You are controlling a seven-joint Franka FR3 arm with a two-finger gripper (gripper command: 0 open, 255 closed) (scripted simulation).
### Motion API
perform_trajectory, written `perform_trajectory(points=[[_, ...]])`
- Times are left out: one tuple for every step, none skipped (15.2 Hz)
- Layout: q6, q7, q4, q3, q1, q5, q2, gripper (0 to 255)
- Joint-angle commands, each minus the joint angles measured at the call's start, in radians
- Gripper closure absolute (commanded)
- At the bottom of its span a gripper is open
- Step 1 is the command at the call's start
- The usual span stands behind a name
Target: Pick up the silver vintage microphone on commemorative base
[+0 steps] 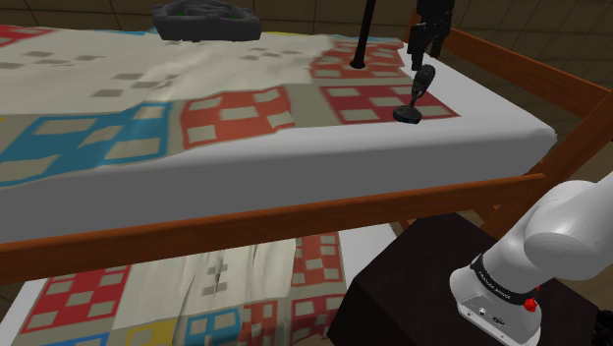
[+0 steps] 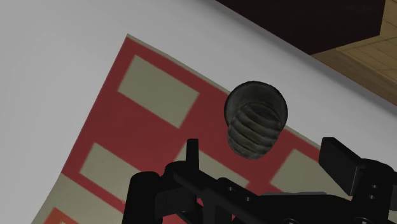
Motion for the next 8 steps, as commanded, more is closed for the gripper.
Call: perform_trajectory(points=[[0.03, 0.004, -0.038, -0.002, 0.0, 0.0, -0.008, 0], [0.044, 0.006, -0.056, -0.002, 0.0, 0.0, -0.012, 0], [0.051, 0.007, -0.066, -0.002, 0.0, 0.0, -0.014, 0], [0.051, 0.007, -0.066, -0.002, 0.0, 0.0, -0.014, 0], [0.052, 0.009, -0.066, -0.002, 0.0, 0.001, -0.013, 255], [0.052, 0.01, -0.067, -0.001, 0.0, 0.001, -0.014, 255], [0.052, 0.01, -0.067, -0.001, 0.0, 0.001, -0.014, 255], [0.052, 0.009, -0.067, -0.001, 0.0, 0.001, -0.014, 255]])
